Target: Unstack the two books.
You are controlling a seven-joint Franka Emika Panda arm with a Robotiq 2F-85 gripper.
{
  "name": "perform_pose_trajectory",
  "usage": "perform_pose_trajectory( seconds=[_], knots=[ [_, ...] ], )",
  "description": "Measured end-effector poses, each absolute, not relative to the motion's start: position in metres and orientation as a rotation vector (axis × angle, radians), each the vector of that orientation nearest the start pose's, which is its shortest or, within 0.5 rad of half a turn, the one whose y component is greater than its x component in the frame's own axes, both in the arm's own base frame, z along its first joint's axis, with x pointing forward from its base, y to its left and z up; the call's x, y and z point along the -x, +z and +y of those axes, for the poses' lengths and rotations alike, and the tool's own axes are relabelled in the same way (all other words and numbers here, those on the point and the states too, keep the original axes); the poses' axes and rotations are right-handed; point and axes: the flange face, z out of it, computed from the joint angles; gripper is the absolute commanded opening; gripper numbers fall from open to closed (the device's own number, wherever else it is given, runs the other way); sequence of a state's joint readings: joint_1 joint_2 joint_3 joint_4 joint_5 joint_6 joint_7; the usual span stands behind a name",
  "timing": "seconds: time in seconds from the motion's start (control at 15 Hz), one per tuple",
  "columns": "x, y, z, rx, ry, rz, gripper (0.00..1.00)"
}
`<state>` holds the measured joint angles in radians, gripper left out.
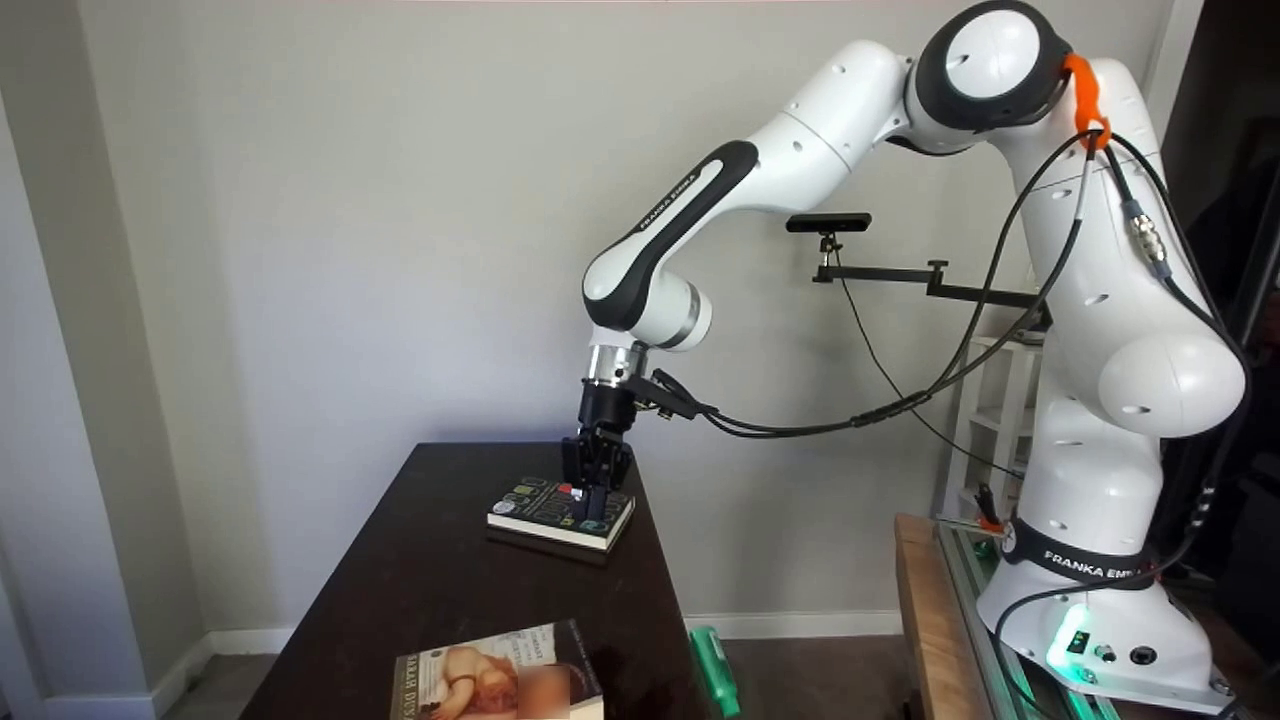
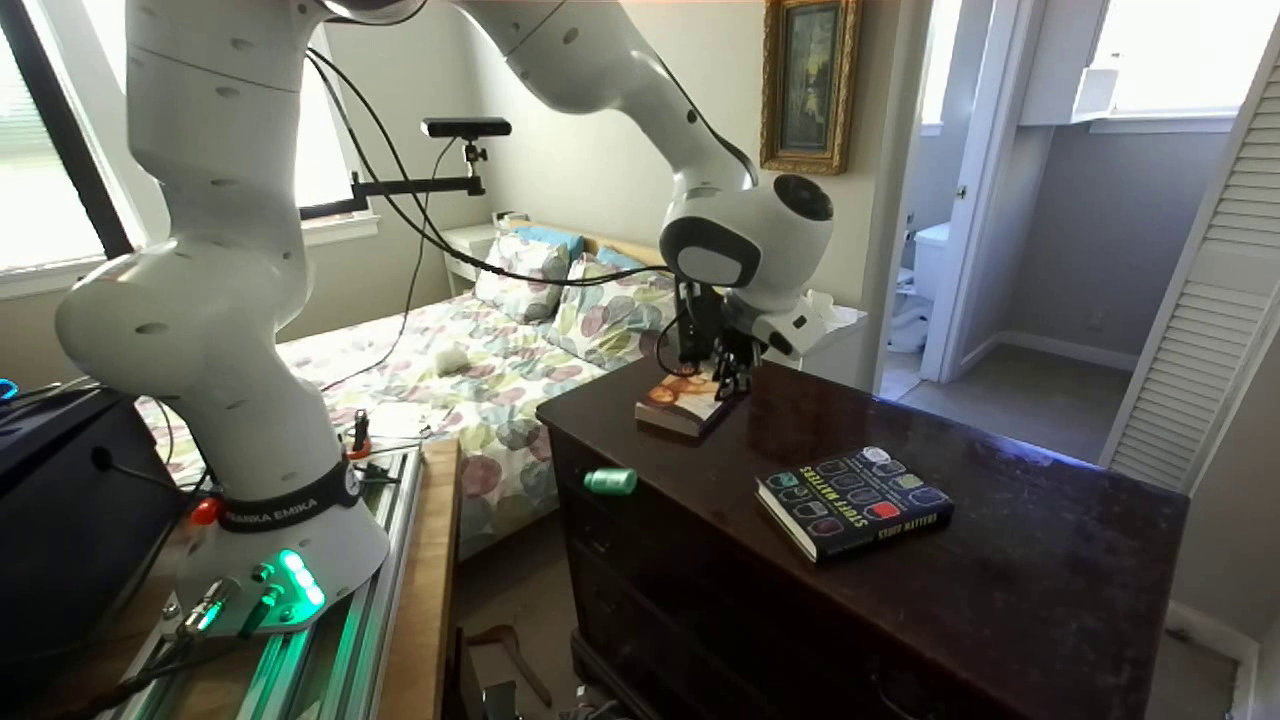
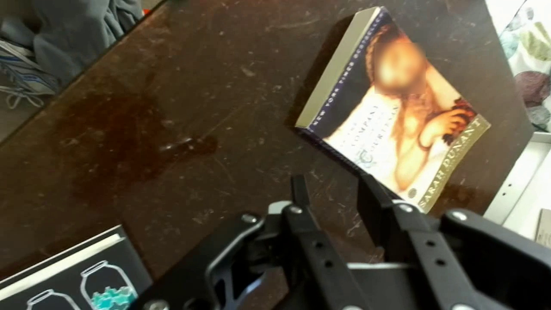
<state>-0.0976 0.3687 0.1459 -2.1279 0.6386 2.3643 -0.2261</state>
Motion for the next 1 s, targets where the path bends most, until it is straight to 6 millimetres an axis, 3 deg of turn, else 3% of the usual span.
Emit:
perform_pose_trajectory(
  seconds=[0.33,1.0],
  knots=[
    [-0.569,0.234,0.003,2.740,-0.044,0.356,1.00],
    [-0.567,0.269,-0.013,2.910,-0.151,0.439,1.00]
  ],
)
